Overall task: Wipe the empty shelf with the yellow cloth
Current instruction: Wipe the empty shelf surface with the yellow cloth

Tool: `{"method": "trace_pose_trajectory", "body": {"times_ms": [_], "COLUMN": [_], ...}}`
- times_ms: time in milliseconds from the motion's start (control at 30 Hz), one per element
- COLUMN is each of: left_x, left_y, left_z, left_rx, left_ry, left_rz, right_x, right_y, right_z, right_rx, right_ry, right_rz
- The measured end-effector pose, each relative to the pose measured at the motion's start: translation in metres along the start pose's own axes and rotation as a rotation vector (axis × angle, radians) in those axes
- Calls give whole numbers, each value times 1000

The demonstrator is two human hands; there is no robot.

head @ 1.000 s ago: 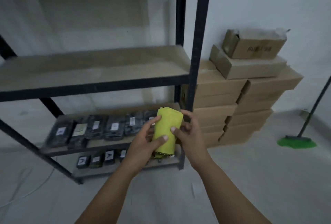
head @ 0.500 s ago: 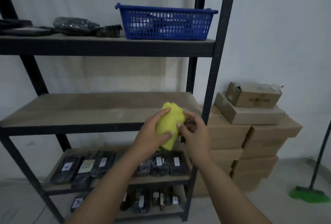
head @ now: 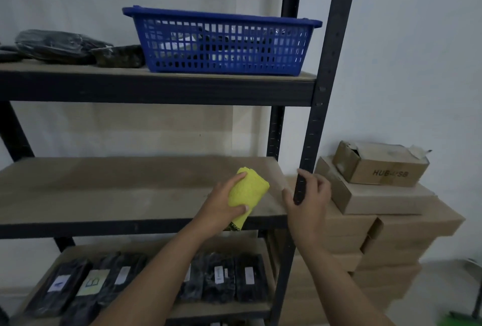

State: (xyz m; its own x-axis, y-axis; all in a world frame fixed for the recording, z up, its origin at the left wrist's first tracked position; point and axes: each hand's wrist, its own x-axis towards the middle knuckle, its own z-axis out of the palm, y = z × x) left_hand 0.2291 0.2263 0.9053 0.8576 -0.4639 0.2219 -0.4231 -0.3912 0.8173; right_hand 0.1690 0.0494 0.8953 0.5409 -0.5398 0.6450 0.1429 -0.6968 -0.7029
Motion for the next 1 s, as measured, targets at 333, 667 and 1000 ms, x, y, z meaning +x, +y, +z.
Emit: {"method": "trace_pose_trajectory", "body": {"times_ms": [333, 667, 1000], "left_x": [73, 106, 117], "left_y": [-29, -40, -41], "left_z": [39, 73, 89], "left_rx": [64, 595, 322], "left_ry": [-231, -317, -446], "left_rz": [21, 325, 285], "right_x": [29, 24, 25], "right_y": [56, 75, 84], "right_z": [22, 25, 22], "right_rx": [187, 327, 303], "right_ry": [-178, -241, -310], "right_rz": [163, 182, 186]}}
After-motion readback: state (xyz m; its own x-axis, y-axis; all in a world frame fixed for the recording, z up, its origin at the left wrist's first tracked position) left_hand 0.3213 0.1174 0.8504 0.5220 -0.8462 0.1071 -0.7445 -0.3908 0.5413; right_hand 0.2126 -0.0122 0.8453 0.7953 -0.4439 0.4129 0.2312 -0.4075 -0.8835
